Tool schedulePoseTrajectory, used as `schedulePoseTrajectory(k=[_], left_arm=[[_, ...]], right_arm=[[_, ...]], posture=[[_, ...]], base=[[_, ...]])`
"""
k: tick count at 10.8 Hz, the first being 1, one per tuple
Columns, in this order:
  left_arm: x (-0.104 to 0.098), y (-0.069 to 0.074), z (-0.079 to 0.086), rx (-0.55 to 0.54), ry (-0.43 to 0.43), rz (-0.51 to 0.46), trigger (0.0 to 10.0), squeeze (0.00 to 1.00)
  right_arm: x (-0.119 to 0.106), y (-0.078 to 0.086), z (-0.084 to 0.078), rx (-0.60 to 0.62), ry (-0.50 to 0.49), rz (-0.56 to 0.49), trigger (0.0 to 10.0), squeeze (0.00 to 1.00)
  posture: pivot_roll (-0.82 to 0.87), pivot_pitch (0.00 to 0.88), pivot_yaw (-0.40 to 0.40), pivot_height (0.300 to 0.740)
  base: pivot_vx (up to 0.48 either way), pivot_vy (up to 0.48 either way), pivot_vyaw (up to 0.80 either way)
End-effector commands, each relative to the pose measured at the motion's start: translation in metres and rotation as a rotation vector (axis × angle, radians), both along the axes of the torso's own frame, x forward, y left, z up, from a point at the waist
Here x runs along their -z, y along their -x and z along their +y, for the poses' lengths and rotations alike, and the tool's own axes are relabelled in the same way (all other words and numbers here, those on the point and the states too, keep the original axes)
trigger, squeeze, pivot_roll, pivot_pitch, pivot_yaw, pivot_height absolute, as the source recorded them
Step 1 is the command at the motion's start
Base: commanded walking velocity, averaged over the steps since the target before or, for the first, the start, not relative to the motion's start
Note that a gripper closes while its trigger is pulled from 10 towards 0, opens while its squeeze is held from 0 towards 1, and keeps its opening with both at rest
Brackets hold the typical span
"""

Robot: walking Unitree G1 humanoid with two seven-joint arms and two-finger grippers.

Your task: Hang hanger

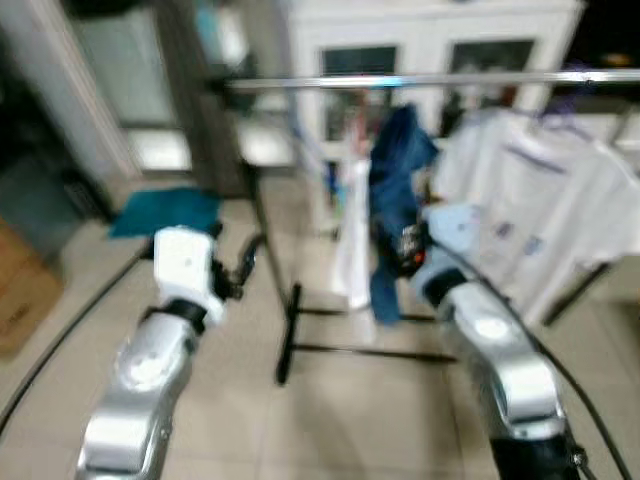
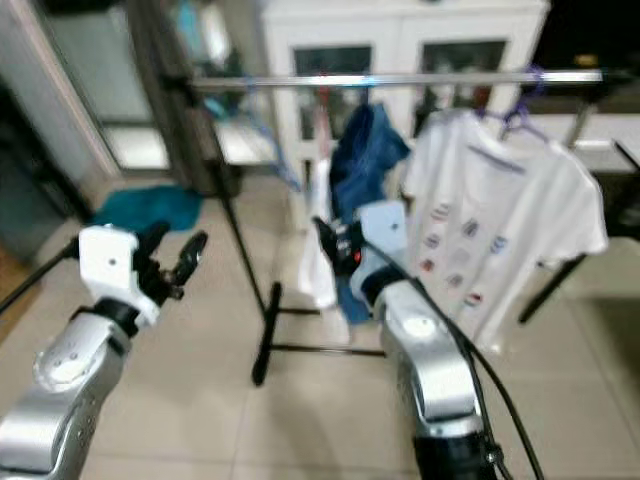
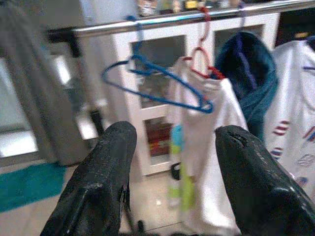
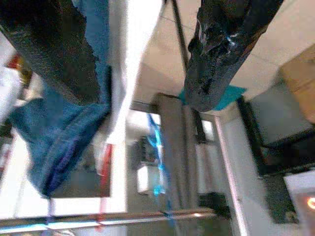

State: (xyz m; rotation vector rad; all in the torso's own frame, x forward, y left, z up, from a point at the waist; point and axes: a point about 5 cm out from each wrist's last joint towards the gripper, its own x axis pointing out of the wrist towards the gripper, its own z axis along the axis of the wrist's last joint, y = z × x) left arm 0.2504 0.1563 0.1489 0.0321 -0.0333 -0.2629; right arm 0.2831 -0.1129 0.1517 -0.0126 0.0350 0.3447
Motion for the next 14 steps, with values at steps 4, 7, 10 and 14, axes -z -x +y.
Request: schedulePoseTrajectory(k=[4,7,10,14], left_arm=[[0.003,0.002,-0.007,0.034,-0.008,0.019,10.0,0.00],[0.004,0.003,-0.009,0.042,-0.010,0.022,10.0,0.00],[0.003,0.003,-0.010,0.048,-0.002,0.009,10.0,0.00],[0.002,0.019,-0.010,0.289,-0.033,0.046,10.0,0.00]], right_arm=[[-0.013,-0.005,-0.006,0.023,-0.030,-0.049,10.0,0.00],[-0.020,-0.003,0.001,-0.052,-0.040,-0.078,10.0,0.00],[-0.024,0.004,0.016,-0.175,-0.066,-0.061,10.0,0.00],[-0.041,-0.004,0.025,-0.224,-0.195,-0.006,10.0,1.00]], posture=[[-0.05,0.000,0.099,0.740],[-0.05,0.000,0.097,0.740],[-0.05,0.000,0.099,0.740],[-0.04,0.000,0.086,0.740]], base=[[0.346,0.000,-0.20],[0.342,0.000,-0.27],[0.214,0.000,0.00],[0.000,0.000,0.00]])
